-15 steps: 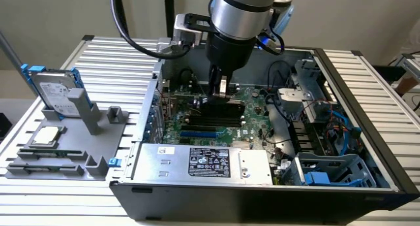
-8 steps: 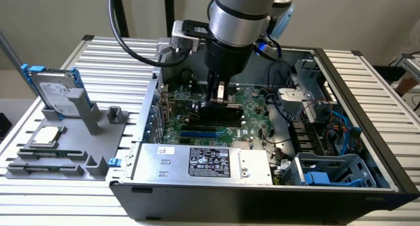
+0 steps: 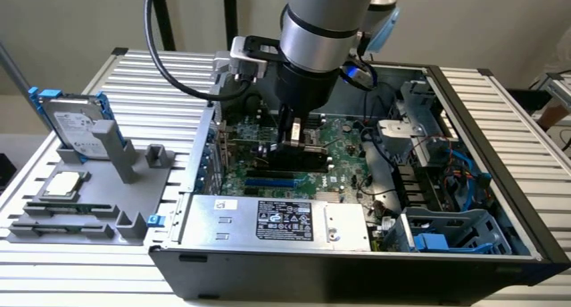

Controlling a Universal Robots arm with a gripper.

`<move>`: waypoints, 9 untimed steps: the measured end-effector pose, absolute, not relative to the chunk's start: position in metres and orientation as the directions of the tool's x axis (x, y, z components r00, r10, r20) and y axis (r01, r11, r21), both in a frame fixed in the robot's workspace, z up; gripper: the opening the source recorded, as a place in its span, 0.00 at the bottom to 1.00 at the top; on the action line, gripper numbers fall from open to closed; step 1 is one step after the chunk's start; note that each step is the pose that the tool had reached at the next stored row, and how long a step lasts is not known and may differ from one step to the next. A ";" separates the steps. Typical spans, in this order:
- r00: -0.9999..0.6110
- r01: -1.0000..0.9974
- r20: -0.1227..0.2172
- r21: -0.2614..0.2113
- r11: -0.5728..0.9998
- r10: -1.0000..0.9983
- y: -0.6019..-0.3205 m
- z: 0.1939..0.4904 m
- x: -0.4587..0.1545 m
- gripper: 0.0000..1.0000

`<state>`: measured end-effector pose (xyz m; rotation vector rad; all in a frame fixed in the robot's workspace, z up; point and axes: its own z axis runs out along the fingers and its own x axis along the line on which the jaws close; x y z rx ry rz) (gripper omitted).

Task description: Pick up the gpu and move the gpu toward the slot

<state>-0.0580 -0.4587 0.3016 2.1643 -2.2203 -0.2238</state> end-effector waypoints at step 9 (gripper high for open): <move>-0.038 -0.992 -0.076 0.126 0.028 -0.996 -0.460 0.293 -0.060 0.26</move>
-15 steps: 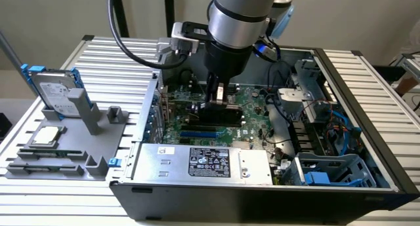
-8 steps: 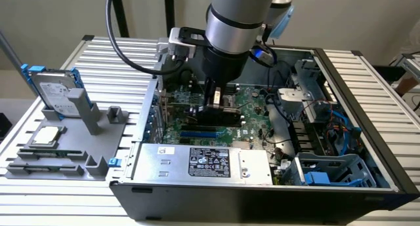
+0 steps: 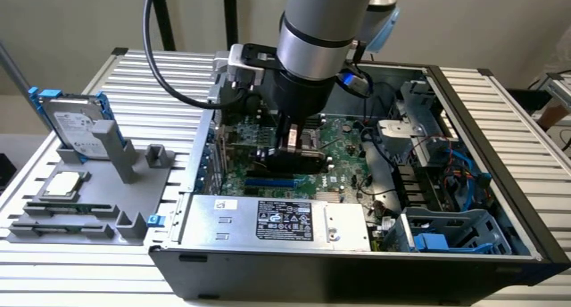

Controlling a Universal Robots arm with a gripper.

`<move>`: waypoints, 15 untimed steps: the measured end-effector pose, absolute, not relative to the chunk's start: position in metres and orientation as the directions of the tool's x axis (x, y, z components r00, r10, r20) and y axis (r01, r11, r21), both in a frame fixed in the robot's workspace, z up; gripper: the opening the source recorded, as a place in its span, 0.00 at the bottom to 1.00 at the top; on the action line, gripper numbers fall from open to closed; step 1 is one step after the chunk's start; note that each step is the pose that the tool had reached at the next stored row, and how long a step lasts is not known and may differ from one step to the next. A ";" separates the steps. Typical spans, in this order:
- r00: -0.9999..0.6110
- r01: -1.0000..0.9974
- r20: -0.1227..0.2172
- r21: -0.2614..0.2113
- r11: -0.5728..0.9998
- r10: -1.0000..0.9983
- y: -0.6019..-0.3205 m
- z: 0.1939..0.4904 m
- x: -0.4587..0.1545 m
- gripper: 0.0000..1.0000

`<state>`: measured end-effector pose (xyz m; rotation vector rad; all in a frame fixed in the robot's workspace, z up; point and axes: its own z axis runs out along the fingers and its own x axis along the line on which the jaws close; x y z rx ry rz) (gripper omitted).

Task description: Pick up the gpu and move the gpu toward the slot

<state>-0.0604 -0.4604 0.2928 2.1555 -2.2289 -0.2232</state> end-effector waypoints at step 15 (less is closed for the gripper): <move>-0.039 -0.991 -0.076 0.130 0.029 -0.996 -0.461 0.280 -0.064 0.26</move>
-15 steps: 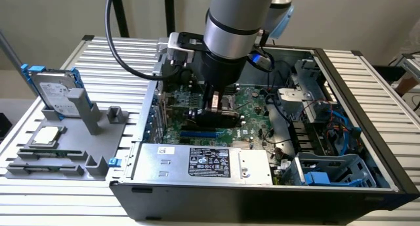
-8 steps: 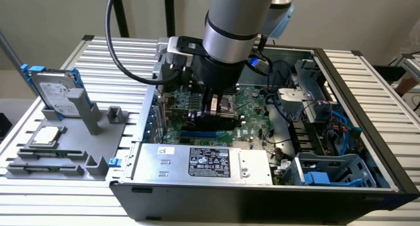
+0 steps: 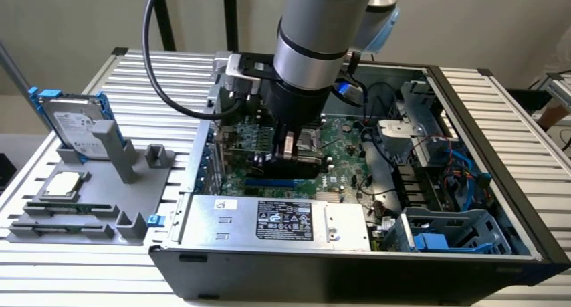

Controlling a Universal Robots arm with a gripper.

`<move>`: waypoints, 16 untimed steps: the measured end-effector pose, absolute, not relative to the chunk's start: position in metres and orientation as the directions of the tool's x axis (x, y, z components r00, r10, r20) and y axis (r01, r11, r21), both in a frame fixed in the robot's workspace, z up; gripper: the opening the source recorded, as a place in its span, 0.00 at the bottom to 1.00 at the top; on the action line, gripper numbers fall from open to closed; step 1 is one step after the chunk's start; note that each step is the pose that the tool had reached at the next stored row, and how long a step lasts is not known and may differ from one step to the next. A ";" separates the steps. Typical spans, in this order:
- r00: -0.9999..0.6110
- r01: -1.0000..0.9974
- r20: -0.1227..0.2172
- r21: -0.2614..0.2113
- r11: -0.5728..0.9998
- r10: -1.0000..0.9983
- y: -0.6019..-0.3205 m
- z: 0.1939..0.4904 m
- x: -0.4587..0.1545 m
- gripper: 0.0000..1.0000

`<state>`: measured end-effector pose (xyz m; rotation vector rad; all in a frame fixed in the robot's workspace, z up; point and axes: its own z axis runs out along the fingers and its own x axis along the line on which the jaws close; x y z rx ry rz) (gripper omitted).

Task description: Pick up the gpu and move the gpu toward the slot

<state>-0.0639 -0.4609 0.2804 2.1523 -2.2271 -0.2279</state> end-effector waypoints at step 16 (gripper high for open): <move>-0.053 -0.991 -0.076 0.130 0.042 -0.996 -0.461 0.275 -0.066 0.26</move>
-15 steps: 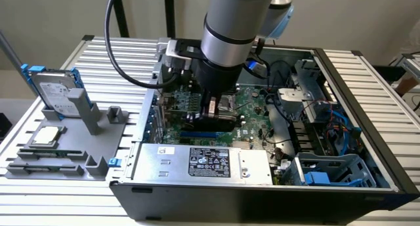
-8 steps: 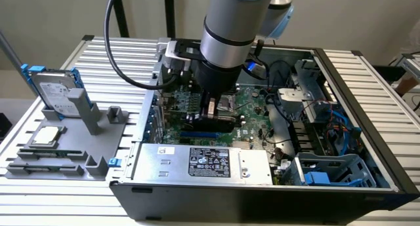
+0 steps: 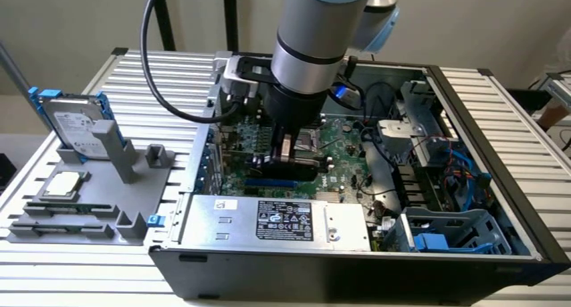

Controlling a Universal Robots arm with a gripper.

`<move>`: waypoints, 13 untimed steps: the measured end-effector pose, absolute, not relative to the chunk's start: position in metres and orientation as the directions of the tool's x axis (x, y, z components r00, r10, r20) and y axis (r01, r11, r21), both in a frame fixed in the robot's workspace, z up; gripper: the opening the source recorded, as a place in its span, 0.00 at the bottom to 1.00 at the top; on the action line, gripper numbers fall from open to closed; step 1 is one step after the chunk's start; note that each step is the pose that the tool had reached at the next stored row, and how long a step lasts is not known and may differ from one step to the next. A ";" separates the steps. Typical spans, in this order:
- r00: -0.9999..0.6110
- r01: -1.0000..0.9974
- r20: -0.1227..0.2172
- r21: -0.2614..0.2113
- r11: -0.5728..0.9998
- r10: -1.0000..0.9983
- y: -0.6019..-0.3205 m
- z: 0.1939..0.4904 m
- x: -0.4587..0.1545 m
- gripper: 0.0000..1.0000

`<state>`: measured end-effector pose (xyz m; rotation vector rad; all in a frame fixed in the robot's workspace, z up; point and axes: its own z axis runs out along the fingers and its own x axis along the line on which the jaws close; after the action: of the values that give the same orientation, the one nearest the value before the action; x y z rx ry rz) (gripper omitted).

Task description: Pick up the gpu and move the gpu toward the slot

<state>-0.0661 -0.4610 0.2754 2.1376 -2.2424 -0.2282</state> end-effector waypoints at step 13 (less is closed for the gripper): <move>-0.052 -0.991 -0.076 0.130 0.042 -0.996 -0.461 0.271 -0.069 0.26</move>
<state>-0.0690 -0.4609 0.2712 2.1380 -2.2417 -0.2281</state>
